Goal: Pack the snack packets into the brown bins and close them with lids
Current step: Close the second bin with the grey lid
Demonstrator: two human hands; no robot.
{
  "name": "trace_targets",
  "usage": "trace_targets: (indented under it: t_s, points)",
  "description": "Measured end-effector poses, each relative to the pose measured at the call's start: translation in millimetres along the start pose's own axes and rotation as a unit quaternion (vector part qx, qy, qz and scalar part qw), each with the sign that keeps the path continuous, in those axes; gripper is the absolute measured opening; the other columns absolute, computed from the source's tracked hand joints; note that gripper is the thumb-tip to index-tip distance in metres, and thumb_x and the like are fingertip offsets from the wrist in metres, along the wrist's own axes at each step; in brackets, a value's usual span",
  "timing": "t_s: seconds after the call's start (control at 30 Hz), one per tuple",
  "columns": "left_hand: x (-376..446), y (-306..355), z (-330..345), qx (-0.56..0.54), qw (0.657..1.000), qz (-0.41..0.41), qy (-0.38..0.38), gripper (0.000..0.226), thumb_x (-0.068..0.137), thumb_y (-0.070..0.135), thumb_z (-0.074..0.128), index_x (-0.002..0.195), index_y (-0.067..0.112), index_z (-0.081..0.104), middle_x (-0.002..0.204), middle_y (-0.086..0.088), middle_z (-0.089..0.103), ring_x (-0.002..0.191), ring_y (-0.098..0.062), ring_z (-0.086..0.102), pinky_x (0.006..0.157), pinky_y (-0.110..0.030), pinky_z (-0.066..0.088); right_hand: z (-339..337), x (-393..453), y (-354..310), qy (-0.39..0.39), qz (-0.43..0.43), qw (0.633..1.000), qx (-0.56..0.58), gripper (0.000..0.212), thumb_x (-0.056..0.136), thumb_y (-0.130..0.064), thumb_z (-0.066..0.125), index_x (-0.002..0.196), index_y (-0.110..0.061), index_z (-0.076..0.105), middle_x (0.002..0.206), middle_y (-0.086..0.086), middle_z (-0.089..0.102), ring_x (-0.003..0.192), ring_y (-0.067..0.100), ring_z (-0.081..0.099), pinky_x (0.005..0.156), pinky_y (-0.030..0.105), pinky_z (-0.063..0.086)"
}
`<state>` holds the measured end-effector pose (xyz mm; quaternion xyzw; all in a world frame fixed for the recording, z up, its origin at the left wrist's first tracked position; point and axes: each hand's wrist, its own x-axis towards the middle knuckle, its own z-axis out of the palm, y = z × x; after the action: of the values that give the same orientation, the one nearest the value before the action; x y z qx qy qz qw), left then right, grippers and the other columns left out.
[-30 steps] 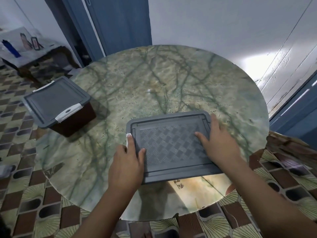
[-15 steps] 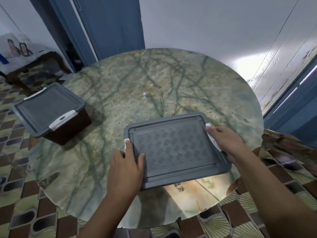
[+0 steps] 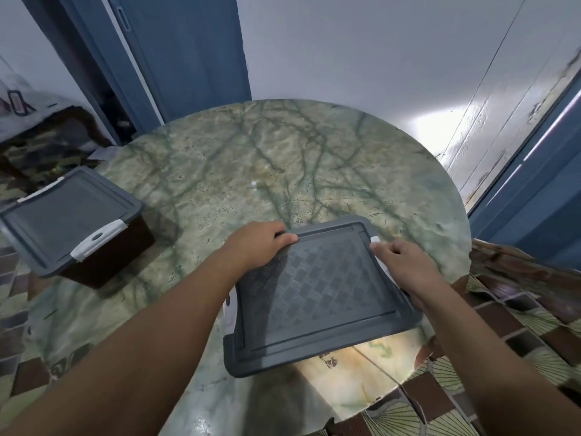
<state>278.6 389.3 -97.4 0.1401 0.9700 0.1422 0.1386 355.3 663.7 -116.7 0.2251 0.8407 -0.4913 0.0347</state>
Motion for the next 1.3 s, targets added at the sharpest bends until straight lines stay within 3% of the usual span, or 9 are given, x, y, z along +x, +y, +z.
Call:
trace_targets:
  t_s: [0.13, 0.23, 0.3, 0.37, 0.5, 0.6, 0.7, 0.87, 1.3]
  points:
    - [-0.4, -3.6, 4.9, 0.020, 0.999, -0.022, 0.038, 0.044, 0.102, 0.064, 0.036, 0.081, 0.028, 0.051, 0.079, 0.003, 0.060, 0.075, -0.017, 0.057, 0.060, -0.033, 0.037, -2.8, 7.5, -4.4, 0.040, -0.036, 0.994, -0.095, 0.044, 0.095, -0.052, 0.064, 0.096, -0.008, 0.069, 0.090, 0.013, 0.068, 0.090, 0.032, 0.064, 0.077, 0.039, 0.047]
    - [-7.8, -6.7, 7.6, -0.002, 0.995, -0.075, 0.069, 0.049, 0.104, 0.061, 0.036, 0.078, 0.021, 0.050, 0.077, -0.002, 0.059, 0.071, -0.020, 0.056, 0.059, -0.035, 0.036, -3.6, 5.1, -10.9, 0.156, -0.075, 0.976, -0.135, 0.046, 0.092, -0.057, 0.066, 0.121, -0.023, 0.057, 0.128, 0.016, 0.054, 0.125, 0.037, 0.046, 0.101, 0.046, 0.039]
    - [-14.5, -10.0, 9.8, -0.019, 0.987, -0.131, 0.088, 0.052, 0.105, 0.058, 0.034, 0.082, 0.015, 0.054, 0.082, -0.006, 0.062, 0.074, -0.024, 0.058, 0.062, -0.036, 0.039, 0.7, 0.7, -10.5, 0.184, -0.058, 0.977, -0.088, 0.052, 0.091, -0.057, 0.067, 0.129, -0.025, 0.049, 0.138, 0.016, 0.044, 0.133, 0.037, 0.038, 0.109, 0.047, 0.033]
    - [-23.4, -12.0, 16.9, -0.046, 0.978, -0.178, 0.099, 0.056, 0.106, 0.056, 0.032, 0.093, 0.010, 0.059, 0.091, -0.010, 0.065, 0.080, -0.029, 0.058, 0.069, -0.038, 0.043, 10.6, -5.7, -7.7, 0.147, -0.023, 0.988, -0.027, 0.052, 0.090, -0.058, 0.067, 0.125, -0.024, 0.048, 0.136, 0.014, 0.048, 0.128, 0.034, 0.048, 0.107, 0.047, 0.041]
    - [-45.9, -10.8, 44.7, -0.138, 0.962, -0.196, 0.133, 0.053, 0.107, 0.053, 0.025, 0.095, 0.012, 0.057, 0.089, -0.009, 0.061, 0.081, -0.029, 0.056, 0.072, -0.037, 0.042, 45.7, -20.6, -1.5, -0.031, 0.038, 0.992, 0.116, 0.032, 0.100, -0.048, 0.060, 0.114, -0.021, 0.050, 0.113, 0.005, 0.065, 0.098, 0.022, 0.067, 0.087, 0.045, 0.056]
    - [-52.1, -8.7, 54.6, -0.183, 0.946, -0.210, 0.163, 0.051, 0.107, 0.055, 0.025, 0.098, 0.014, 0.054, 0.086, -0.002, 0.059, 0.082, -0.027, 0.056, 0.073, -0.038, 0.043, 57.6, -25.9, 2.8, -0.007, 0.013, 0.997, 0.080, 0.026, 0.103, -0.051, 0.049, 0.108, -0.025, 0.049, 0.106, 0.004, 0.066, 0.094, 0.026, 0.067, 0.088, 0.052, 0.056]
    - [-50.1, -8.7, 54.4, -0.192, 0.944, -0.203, 0.174, 0.051, 0.107, 0.054, 0.026, 0.097, 0.013, 0.054, 0.082, -0.001, 0.058, 0.079, -0.025, 0.058, 0.071, -0.039, 0.045, 55.9, -26.0, -0.7, 0.004, 0.000, 0.999, 0.032, 0.032, 0.105, -0.051, 0.043, 0.113, -0.021, 0.051, 0.104, 0.002, 0.064, 0.094, 0.026, 0.064, 0.089, 0.047, 0.053]
    - [-44.5, -12.8, 58.5, -0.199, 0.942, -0.190, 0.191, 0.049, 0.107, 0.051, 0.029, 0.095, 0.012, 0.054, 0.083, -0.002, 0.057, 0.078, -0.026, 0.055, 0.071, -0.038, 0.042, 57.8, -23.2, 1.3, 0.023, -0.004, 1.000, -0.006, 0.036, 0.106, -0.051, 0.041, 0.108, -0.017, 0.051, 0.099, 0.004, 0.063, 0.088, 0.023, 0.061, 0.072, 0.038, 0.046]
    - [57.3, -24.3, 29.4, -0.193, 0.950, -0.171, 0.177, 0.047, 0.109, 0.049, 0.029, 0.093, 0.012, 0.055, 0.075, 0.002, 0.051, 0.066, -0.016, 0.049, 0.063, -0.035, 0.036, 64.3, 63.2, -31.0, 0.062, -0.019, 0.997, -0.032, 0.039, 0.106, -0.052, 0.039, 0.106, -0.015, 0.052, 0.098, 0.005, 0.060, 0.088, 0.026, 0.059, 0.080, 0.042, 0.049]
